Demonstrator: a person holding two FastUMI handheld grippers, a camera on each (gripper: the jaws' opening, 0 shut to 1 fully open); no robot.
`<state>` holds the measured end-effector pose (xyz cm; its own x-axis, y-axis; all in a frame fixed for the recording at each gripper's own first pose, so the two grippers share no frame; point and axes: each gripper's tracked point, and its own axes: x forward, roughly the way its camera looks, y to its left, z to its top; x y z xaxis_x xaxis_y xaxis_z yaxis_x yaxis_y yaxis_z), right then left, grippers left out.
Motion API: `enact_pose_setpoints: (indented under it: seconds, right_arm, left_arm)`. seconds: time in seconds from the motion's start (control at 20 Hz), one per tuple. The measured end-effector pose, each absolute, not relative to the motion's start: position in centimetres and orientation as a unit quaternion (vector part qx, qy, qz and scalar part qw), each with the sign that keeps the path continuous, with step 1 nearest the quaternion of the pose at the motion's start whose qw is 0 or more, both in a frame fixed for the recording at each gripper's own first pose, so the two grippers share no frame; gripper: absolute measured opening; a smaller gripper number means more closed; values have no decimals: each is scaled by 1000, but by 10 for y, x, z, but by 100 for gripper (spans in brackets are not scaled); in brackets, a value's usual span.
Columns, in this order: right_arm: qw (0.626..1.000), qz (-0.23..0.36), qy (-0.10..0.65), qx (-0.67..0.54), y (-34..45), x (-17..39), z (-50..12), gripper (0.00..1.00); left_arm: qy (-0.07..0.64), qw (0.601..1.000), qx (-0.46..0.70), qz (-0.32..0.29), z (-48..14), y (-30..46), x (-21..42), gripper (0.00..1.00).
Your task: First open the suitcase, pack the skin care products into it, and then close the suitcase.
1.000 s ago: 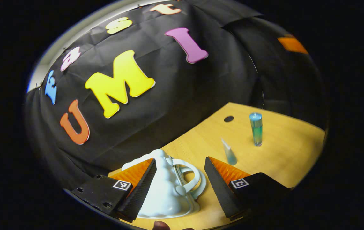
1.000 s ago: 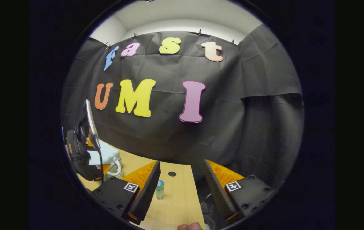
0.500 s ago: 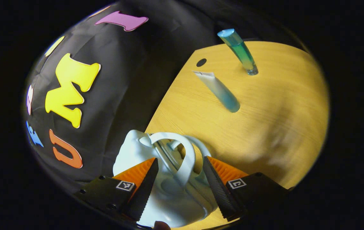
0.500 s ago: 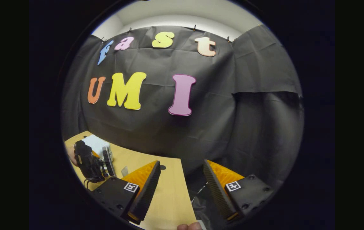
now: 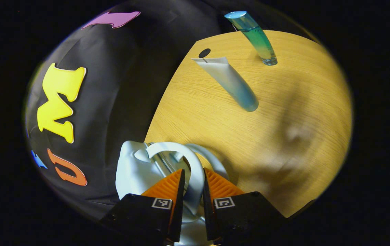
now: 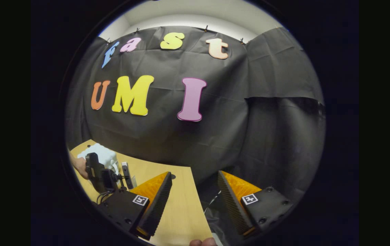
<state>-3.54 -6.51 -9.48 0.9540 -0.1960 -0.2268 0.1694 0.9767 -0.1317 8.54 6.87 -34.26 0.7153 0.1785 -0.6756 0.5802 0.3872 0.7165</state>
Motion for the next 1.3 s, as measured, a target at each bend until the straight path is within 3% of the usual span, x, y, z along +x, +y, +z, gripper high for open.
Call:
enact_pose_setpoints:
  seconds: [0.25, 0.4, 0.6, 0.85, 1.0, 1.3]
  right_arm:
    - [988, -88, 116, -55, -52, -38, -94, 80]
    - [990, -74, 107, -47, -35, -36, -88, 80]
    - [993, -41, 103, -48, -5, -27, -86, 80]
    - [994, 2, 98, -56, 33, -14, -80, 80]
    - [993, 13, 109, -46, 47, -7, -81, 80]
    - [989, 12, 136, -56, 51, 5, -88, 80]
  left_arm:
    - [325, 786, 512, -117, -320, 64, 83, 13]
    - [291, 828, 470, -89, -271, 77, 85, 5]
    - [236, 888, 391, -51, -180, 121, 96, 3]
    - [182, 943, 280, 9, -83, 244, 81, 3]
    - [154, 964, 212, 41, -72, 330, 76, 3]
    - [148, 985, 70, 51, -127, 469, 63, 3]
